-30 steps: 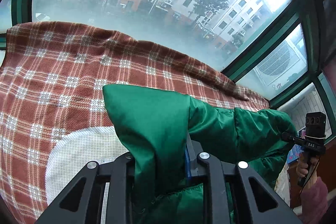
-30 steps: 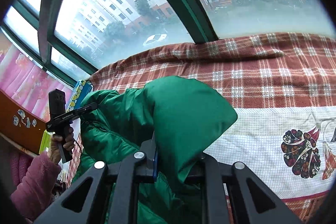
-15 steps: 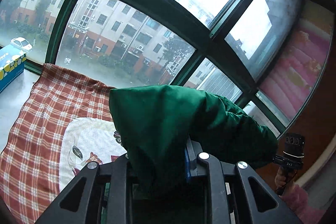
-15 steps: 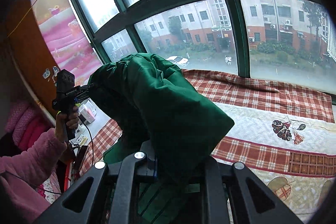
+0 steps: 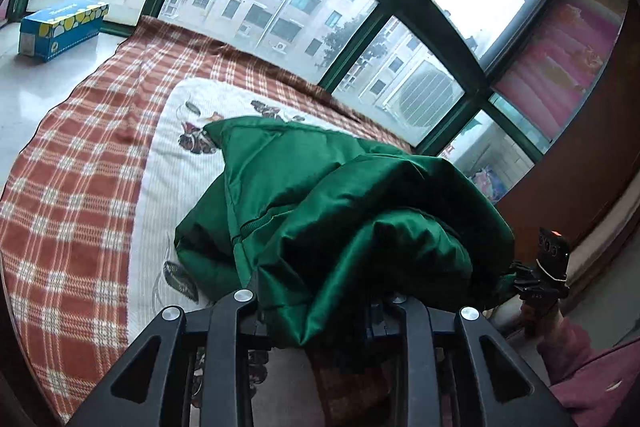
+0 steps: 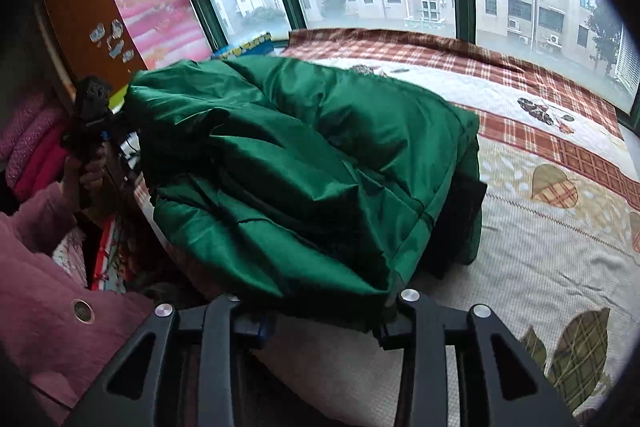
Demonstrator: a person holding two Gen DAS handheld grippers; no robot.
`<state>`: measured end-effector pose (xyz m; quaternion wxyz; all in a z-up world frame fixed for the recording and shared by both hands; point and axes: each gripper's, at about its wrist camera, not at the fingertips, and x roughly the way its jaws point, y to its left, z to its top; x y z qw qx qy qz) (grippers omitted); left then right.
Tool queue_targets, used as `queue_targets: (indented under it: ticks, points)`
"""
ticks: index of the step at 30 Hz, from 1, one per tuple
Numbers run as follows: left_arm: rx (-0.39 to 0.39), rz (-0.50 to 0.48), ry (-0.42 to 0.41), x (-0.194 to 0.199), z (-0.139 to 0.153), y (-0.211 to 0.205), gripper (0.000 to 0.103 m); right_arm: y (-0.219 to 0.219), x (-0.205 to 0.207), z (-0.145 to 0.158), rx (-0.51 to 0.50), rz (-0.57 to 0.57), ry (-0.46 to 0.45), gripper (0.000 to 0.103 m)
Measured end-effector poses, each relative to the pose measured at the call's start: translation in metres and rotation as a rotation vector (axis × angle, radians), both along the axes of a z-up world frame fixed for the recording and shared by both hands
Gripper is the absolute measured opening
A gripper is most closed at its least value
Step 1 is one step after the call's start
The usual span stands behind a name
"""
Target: Fold large clothes
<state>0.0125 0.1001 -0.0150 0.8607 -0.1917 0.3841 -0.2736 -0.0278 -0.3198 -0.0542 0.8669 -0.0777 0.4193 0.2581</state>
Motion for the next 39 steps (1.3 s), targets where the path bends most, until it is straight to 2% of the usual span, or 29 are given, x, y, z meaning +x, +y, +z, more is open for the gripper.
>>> queue_targets:
  ticks: [1, 3, 6, 7, 10, 13, 14, 15, 16, 17, 19, 22, 25, 27, 31, 34, 39]
  points:
    - [0.012, -0.004, 0.024, -0.003, -0.008, -0.001, 0.035, 0.002, -0.004, -0.006, -0.045, 0.001, -0.011, 0.043]
    - [0.087, -0.007, 0.053, -0.008, -0.017, -0.001, 0.039, 0.003, -0.010, -0.012, -0.122, 0.006, -0.003, 0.048]
    - [0.214, 0.000, 0.060, -0.016, -0.014, 0.000, 0.050, 0.000, -0.020, -0.008, -0.208, 0.022, 0.021, 0.050]
    - [0.253, 0.011, 0.058, -0.013, -0.010, 0.001, 0.056, -0.002, -0.024, -0.005, -0.230, 0.024, 0.032, 0.050]
    - [0.334, 0.047, 0.022, -0.021, 0.010, 0.011, 0.065, -0.010, -0.026, 0.012, -0.216, 0.012, 0.044, 0.050]
    - [0.390, 0.096, -0.060, -0.024, 0.047, 0.014, 0.073, -0.011, -0.016, 0.045, -0.146, -0.018, -0.011, 0.050]
    - [0.402, 0.112, -0.093, -0.024, 0.060, 0.013, 0.076, -0.009, -0.010, 0.056, -0.120, -0.028, -0.038, 0.055]
    - [0.408, 0.120, -0.130, -0.024, 0.071, 0.010, 0.078, -0.005, -0.003, 0.067, -0.088, -0.034, -0.060, 0.067]
    - [0.405, 0.117, -0.168, -0.023, 0.083, 0.006, 0.082, 0.001, 0.005, 0.077, -0.050, -0.029, -0.084, 0.071]
    - [0.396, 0.112, -0.200, -0.018, 0.092, 0.000, 0.091, 0.007, 0.010, 0.083, -0.017, -0.020, -0.104, 0.074]
    - [0.380, 0.097, -0.229, -0.010, 0.104, -0.015, 0.102, 0.024, 0.032, 0.091, 0.027, -0.009, -0.092, 0.074]
    - [0.362, 0.016, -0.243, 0.007, 0.117, -0.048, 0.103, 0.053, 0.070, 0.092, 0.059, -0.008, -0.062, 0.074]
    - [0.375, -0.019, -0.189, 0.036, 0.116, -0.086, 0.103, 0.077, 0.110, 0.083, 0.079, -0.036, 0.010, 0.074]
    - [0.339, -0.035, -0.158, 0.060, 0.117, -0.114, 0.103, 0.086, 0.130, 0.075, 0.040, -0.099, 0.029, 0.074]
    - [0.306, -0.047, -0.097, 0.106, 0.103, -0.157, 0.103, 0.091, 0.163, 0.053, 0.036, -0.208, 0.092, 0.074]
    - [0.281, -0.067, -0.049, 0.136, 0.089, -0.185, 0.103, 0.087, 0.173, 0.036, 0.000, -0.278, 0.124, 0.074]
    - [0.286, -0.103, 0.068, 0.169, 0.044, -0.218, 0.099, 0.085, 0.169, 0.015, -0.022, -0.288, 0.156, 0.074]
